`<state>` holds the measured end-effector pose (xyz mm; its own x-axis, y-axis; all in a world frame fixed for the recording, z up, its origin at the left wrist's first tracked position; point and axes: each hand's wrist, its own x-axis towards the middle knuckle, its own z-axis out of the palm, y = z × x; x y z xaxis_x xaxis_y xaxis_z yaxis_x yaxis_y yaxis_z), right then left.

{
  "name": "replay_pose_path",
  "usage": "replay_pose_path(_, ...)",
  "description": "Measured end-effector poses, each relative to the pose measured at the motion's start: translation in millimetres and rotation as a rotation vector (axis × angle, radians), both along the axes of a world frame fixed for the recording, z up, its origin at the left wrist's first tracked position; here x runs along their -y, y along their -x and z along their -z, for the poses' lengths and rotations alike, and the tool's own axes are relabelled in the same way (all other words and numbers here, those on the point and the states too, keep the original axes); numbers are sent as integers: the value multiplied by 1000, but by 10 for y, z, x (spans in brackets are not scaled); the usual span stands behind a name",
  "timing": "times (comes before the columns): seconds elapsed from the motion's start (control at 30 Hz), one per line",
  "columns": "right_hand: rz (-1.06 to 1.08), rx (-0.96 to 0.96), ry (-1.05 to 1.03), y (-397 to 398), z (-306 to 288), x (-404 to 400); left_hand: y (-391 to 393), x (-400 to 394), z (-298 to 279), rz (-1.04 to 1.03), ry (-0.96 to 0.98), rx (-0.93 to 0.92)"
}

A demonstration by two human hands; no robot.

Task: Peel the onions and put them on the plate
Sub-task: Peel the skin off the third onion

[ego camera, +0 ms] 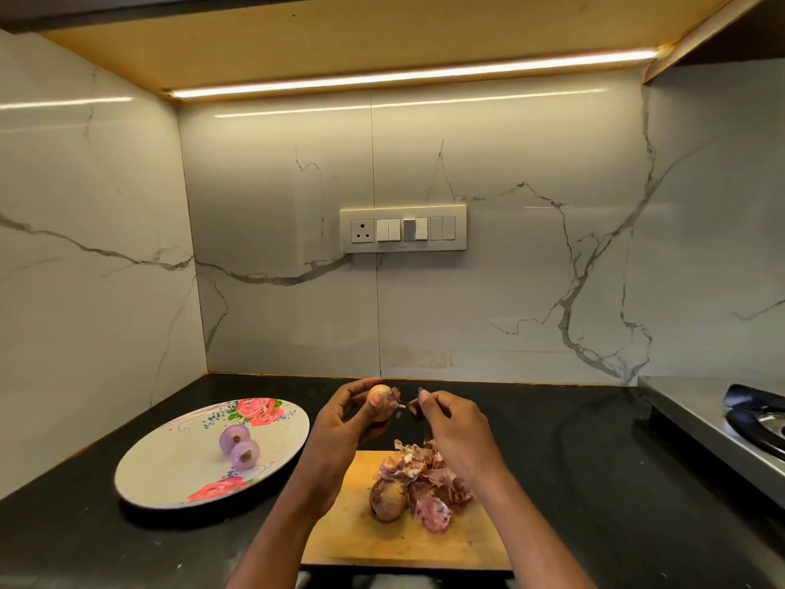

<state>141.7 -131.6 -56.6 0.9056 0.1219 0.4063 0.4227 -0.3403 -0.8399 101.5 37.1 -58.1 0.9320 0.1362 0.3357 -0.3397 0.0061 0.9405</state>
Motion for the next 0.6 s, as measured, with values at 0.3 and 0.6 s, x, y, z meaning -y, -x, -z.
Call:
replay_pose_path(0.3, -166, 12, -135, 56, -53, -47, -17, -1, 28, 3, -62, -12)
replay_pose_path(0.6, 23, 169, -9, 42, 0, -84, 12, 33, 0, 60, 20, -37)
